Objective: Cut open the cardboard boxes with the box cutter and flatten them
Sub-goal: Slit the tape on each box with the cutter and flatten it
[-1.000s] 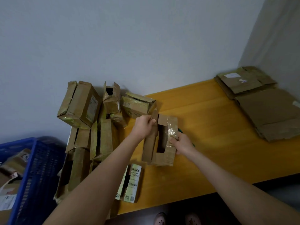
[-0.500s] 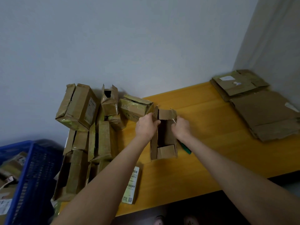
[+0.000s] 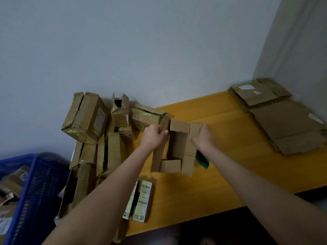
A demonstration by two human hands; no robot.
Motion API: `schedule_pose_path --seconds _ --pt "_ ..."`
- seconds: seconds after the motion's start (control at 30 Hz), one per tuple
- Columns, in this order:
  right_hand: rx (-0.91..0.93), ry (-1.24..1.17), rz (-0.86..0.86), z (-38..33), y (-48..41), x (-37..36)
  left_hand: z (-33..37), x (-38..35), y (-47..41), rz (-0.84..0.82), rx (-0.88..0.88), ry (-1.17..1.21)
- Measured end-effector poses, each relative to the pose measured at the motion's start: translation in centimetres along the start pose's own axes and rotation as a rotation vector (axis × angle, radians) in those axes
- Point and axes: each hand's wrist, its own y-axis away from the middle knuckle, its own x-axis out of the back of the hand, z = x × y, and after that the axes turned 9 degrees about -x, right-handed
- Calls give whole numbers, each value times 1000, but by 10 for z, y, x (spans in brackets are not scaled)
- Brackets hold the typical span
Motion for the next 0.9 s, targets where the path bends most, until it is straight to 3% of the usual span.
schedule_pose_path --seconds 0.07,0.17,0.33,0.47,0.53,0.6,0.7,0.83,0.9 --pt "196 447 205 -9 6 5 14 3 1 -20 -152 -203" --pt "381 888 216 -22 19 15 33 7 1 -74 -386 -400" --pt "362 554 139 -38 26 33 44 34 -5 94 -462 -530" --pt "240 347 188 -40 21 48 27 50 -9 344 -312 -463" --pt "183 302 240 -37 19 53 20 53 -6 398 -143 -316" --pt "147 227 267 -35 20 56 17 53 -3 306 45 -43" --pt "167 189 291 -38 25 53 13 39 -2 111 167 185" --pt "277 141 240 -41 33 50 16 39 2 114 190 325" --pt "260 17 210 -38 32 56 13 50 5 -7 134 462"
